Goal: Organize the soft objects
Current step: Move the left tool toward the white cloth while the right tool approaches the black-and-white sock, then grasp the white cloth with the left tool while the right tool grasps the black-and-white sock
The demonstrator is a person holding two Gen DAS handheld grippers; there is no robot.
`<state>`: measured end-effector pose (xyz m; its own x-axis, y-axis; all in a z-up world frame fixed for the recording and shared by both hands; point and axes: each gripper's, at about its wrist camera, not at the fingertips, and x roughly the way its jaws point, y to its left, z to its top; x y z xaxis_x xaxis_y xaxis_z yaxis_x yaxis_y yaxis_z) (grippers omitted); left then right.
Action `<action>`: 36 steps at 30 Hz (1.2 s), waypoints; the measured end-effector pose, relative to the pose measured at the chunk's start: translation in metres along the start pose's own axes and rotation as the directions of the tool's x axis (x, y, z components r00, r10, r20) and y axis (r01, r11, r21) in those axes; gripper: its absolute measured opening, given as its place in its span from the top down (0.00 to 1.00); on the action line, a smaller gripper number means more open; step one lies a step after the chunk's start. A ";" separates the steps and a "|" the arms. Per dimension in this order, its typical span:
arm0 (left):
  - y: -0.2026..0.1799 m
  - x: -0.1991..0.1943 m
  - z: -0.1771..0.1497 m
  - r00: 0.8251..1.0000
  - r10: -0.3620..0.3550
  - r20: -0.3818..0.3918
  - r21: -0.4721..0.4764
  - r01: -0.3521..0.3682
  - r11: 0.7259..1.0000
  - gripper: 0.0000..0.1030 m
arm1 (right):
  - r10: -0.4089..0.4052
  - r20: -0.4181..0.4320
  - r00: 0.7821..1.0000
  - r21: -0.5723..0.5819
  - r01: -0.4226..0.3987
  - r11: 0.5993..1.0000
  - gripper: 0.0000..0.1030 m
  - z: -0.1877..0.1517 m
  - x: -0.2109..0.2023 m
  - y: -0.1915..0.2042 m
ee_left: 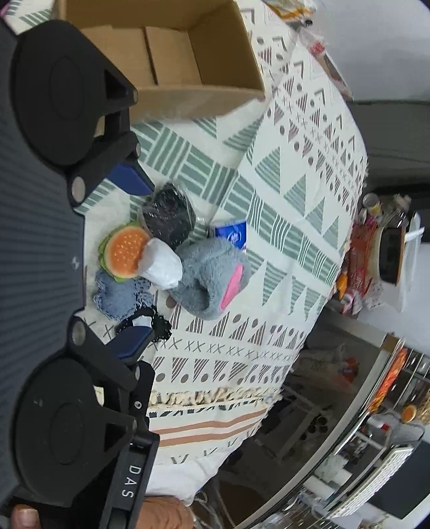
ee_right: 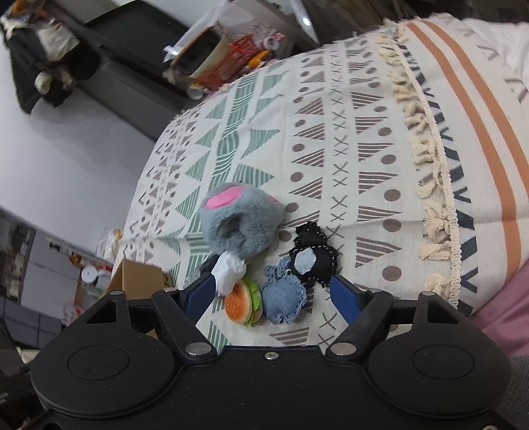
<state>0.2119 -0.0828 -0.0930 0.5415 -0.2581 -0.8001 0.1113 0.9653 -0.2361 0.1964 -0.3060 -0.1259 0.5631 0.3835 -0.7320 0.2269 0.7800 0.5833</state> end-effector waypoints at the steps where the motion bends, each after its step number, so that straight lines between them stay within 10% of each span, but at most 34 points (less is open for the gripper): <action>1: -0.001 0.004 0.002 1.000 -0.003 -0.006 0.011 0.003 1.000 0.21 | -0.006 0.002 1.000 0.019 0.006 1.000 0.26 0.001 0.002 -0.002; 19: 0.000 0.076 0.008 0.996 -0.069 -0.061 0.061 0.073 0.996 0.29 | -0.174 -0.081 0.981 0.125 0.183 0.975 0.26 0.015 0.077 -0.014; 26: 0.011 0.092 0.006 0.993 -0.089 -0.083 0.016 0.090 0.996 0.52 | -0.199 -0.105 0.974 0.086 0.208 0.974 0.26 0.013 0.094 -0.011; 32: 0.012 0.085 0.005 0.995 -0.087 -0.053 0.006 0.088 0.996 0.52 | -0.213 -0.098 0.972 0.063 0.220 0.974 0.64 0.011 0.100 -0.009; 36: 0.010 0.073 0.004 0.995 -0.098 -0.027 0.002 0.098 0.995 0.53 | -0.170 -0.085 0.982 0.063 0.176 0.982 0.69 0.010 0.097 -0.008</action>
<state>0.2561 -0.0914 -0.1518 0.5054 -0.3523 -0.7877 0.1657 0.9355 -0.3120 0.2571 -0.2794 -0.1980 0.4465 0.2861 -0.8478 0.3718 0.8025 0.4666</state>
